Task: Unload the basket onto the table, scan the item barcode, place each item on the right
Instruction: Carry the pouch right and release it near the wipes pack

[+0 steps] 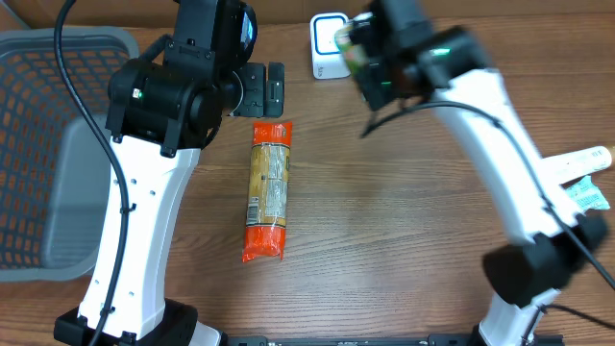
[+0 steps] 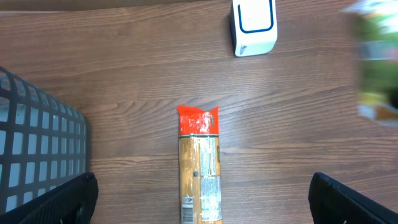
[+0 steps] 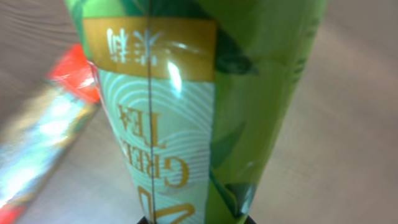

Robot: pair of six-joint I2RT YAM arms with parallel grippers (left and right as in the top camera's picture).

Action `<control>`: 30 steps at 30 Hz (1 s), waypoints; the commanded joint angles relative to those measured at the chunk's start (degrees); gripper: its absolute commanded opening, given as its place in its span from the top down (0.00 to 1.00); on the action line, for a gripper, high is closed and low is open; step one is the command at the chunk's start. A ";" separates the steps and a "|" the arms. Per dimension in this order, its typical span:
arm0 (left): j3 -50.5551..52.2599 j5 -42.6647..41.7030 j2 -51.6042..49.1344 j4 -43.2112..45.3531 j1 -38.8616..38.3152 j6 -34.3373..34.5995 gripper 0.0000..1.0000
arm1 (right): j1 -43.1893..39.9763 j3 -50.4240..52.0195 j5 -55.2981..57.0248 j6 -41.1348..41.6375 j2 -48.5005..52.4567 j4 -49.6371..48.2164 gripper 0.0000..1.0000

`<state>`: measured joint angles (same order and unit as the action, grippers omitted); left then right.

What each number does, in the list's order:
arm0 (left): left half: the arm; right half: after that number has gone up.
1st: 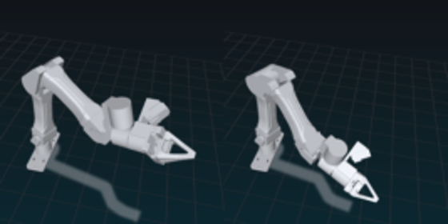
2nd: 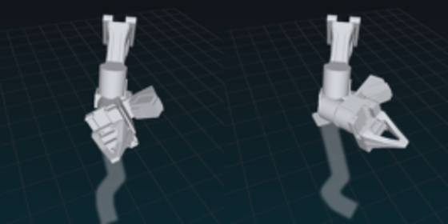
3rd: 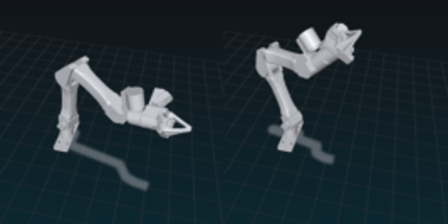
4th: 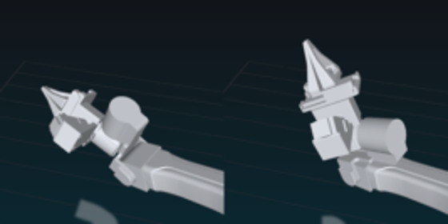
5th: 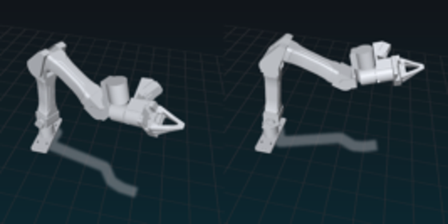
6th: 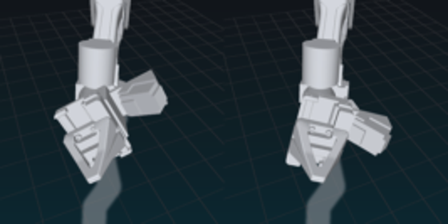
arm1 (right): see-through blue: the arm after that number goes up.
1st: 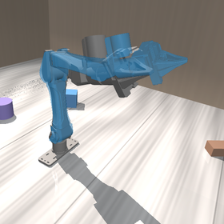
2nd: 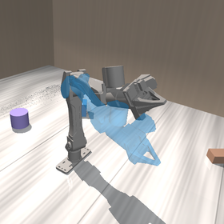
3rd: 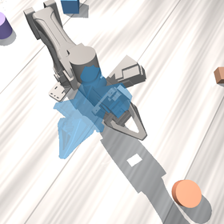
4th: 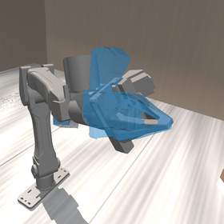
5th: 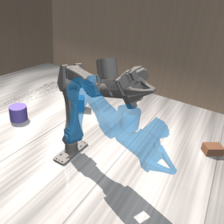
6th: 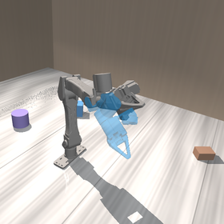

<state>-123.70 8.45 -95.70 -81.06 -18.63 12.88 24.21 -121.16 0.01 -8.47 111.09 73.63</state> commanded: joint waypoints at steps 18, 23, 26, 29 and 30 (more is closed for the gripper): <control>-0.15 0.55 -0.20 0.07 0.24 -1.09 0.00 | -37.66 36.30 -0.48 53.66 -0.70 -20.48 0.96; -0.15 0.52 -0.20 0.07 0.24 -1.09 0.00 | -41.86 40.74 -0.46 53.66 -0.70 -27.23 0.86; -0.15 0.55 -0.20 0.07 0.24 -1.09 0.00 | -43.23 40.92 -0.48 53.57 -0.70 -29.09 0.73; -0.15 0.55 -0.20 0.07 0.24 -1.09 0.00 | -43.85 40.92 -0.50 53.00 -0.70 -29.40 0.71; -0.15 0.55 -0.20 0.07 0.24 -1.09 0.00 | -43.85 40.92 -0.50 52.59 -0.72 -29.22 0.71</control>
<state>-123.70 8.45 -95.70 -81.03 -18.63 12.88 -19.49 -79.92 -1.02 44.38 111.66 44.58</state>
